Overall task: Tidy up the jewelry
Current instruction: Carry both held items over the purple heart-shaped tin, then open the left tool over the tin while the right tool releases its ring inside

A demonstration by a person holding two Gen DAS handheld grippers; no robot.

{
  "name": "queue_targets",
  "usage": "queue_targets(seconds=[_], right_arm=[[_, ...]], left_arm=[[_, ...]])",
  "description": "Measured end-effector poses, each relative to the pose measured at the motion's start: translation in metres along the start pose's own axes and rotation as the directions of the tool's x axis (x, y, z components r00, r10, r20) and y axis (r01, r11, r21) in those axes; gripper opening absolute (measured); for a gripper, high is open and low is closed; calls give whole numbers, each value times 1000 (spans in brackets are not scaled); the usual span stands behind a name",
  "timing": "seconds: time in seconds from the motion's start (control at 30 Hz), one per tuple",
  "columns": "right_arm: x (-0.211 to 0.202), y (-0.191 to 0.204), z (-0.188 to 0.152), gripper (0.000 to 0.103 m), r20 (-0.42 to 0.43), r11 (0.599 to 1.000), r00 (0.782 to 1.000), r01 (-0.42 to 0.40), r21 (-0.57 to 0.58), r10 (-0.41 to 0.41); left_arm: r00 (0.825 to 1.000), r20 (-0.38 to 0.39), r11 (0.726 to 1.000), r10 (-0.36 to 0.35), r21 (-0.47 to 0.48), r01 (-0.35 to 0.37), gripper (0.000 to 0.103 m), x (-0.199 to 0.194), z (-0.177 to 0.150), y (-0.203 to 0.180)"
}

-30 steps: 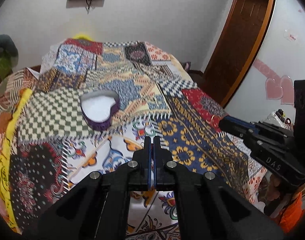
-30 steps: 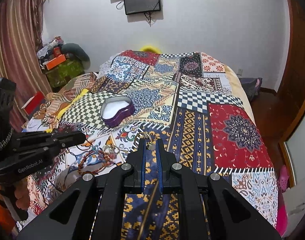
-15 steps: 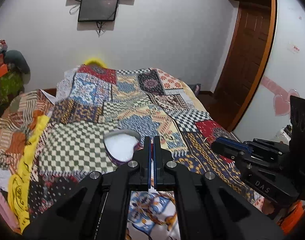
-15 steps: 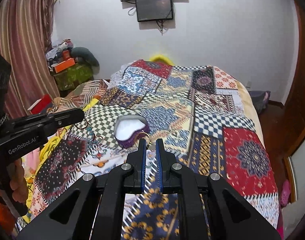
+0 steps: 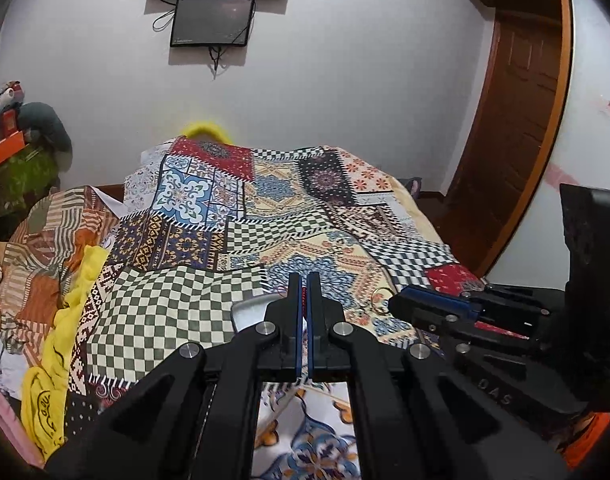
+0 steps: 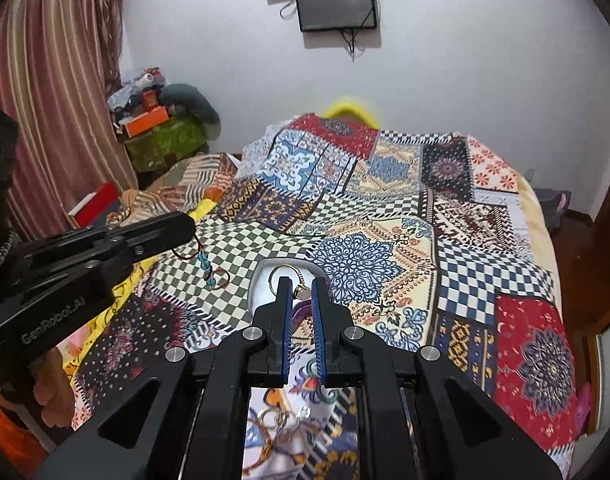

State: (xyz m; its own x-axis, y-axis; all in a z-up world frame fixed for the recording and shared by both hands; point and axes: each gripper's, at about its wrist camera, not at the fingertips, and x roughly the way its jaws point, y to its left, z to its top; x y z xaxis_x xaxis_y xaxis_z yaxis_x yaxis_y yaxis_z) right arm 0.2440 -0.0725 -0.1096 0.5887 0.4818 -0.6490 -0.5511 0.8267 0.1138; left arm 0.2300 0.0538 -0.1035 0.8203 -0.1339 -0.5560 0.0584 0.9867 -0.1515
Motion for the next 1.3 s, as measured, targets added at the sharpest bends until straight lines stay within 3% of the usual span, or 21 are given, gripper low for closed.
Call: queue_targets(seconds=[0.4,0.87,1.07,1.3], right_arm=[[54,0,8,8,-123,998,992,-30,-59,22],[114,-12,8,8,-292,996,953,-88,-22,78],[127,-15,2,9,-335,994,936,-111,16,110],[125,-9,2,9,-335,994,937,-113,-16,101]], left_arm=[[997,-72,999,33,-9,-34,0,54,-5,22],[987,-162,1000,22,-1,-22,0,104,-11,34],[981,-193,999,32,10,-30,0,115,-21,36],[972,-230,999,40,15,-38,1,116,-30,40]])
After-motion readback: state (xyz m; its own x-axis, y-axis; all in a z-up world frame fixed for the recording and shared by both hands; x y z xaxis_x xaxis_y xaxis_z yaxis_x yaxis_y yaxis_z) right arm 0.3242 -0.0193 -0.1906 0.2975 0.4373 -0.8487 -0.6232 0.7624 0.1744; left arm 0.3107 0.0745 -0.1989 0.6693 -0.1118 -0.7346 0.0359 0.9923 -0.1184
